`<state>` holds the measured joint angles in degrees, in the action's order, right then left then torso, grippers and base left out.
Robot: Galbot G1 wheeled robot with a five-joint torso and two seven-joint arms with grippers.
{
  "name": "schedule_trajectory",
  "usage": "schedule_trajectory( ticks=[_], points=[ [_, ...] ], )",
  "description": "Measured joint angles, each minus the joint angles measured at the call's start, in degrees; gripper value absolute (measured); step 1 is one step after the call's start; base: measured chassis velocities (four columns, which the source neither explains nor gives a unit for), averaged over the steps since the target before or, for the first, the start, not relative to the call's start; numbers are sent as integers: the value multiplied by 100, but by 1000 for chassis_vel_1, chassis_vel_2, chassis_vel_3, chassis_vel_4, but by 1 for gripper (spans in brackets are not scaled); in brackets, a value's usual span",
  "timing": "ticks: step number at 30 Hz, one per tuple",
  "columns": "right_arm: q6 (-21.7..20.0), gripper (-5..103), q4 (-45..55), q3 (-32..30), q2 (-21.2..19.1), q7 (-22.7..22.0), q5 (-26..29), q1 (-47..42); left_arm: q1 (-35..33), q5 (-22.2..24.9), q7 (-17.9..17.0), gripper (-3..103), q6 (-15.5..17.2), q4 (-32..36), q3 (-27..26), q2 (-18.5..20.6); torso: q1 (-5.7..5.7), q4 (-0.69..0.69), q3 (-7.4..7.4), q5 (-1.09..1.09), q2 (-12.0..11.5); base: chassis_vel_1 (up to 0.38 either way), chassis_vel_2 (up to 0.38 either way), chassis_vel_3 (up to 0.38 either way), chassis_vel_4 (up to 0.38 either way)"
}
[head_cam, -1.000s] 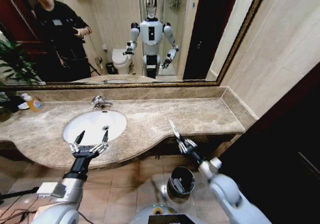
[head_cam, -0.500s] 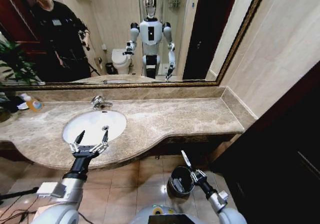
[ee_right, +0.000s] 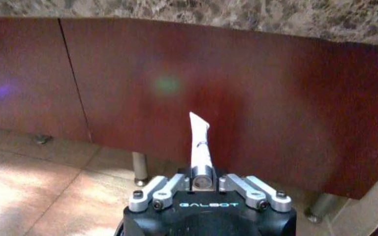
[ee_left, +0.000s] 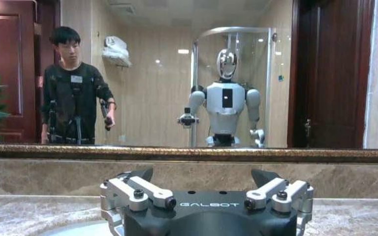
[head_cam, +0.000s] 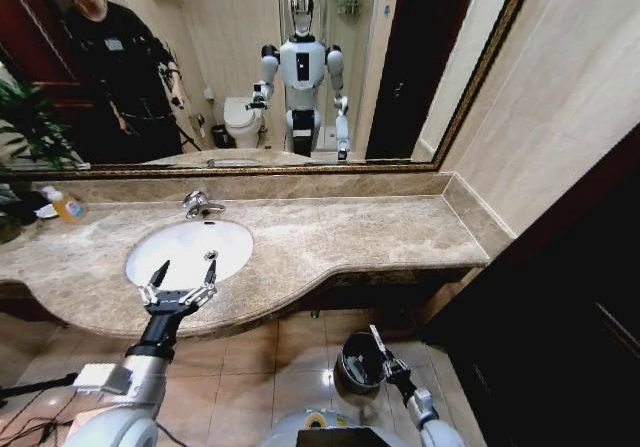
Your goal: Pick up the trash from the sink and place it in the trash bin.
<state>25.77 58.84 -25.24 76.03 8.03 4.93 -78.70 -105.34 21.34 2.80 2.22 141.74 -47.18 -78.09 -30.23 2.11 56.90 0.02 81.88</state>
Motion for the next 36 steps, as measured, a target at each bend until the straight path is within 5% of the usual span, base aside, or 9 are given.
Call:
schedule_trajectory(
  ticks=[3, 4, 12, 13, 15, 25, 31, 36],
  points=[
    [-65, 17, -59, 24, 18, -42, -37, 50, 0, 0, 0, 100, 0, 0, 0, 0, 0, 0, 0, -4, 0, 0, 0, 0, 0],
    [-85, 28, -92, 43, 29, -55, -65, 73, 0, 0, 0, 100, 0, 0, 0, 0, 0, 0, 0, -3, 0, 0, 0, 0, 0],
    [-84, 49, -164, 70, 142, -139, -166, 146, 0, 0, 0, 100, 0, 0, 0, 0, 0, 0, 0, -3, 0, 0, 0, 0, 0],
    [-82, 60, -159, 81, 157, -173, -169, 150, 0, 0, 0, 100, 0, 0, 0, 0, 0, 0, 0, -2, 0, 0, 0, 0, 0],
    [-81, 60, -138, 91, 174, -203, -171, 147, 0, 0, 0, 100, 0, 0, 0, 0, 0, 0, 0, -2, 0, 0, 0, 0, 0],
    [-105, 99, 23, 103, 233, -247, -168, 68, 0, 0, 0, 100, 0, 0, 0, 0, 0, 0, 0, -2, 0, 0, 0, 0, 0],
    [-146, 100, 290, 74, 179, -249, -144, -70, 0, 0, 0, 100, 0, 0, 0, 0, 0, 0, 0, -2, 0, 0, 0, 0, 0],
    [-728, 100, 1399, -117, 28, -295, 215, -448, 0, 0, 0, 100, 0, 0, 0, 0, 0, 0, 0, -2, 0, 0, 0, 0, 0]
  ],
)
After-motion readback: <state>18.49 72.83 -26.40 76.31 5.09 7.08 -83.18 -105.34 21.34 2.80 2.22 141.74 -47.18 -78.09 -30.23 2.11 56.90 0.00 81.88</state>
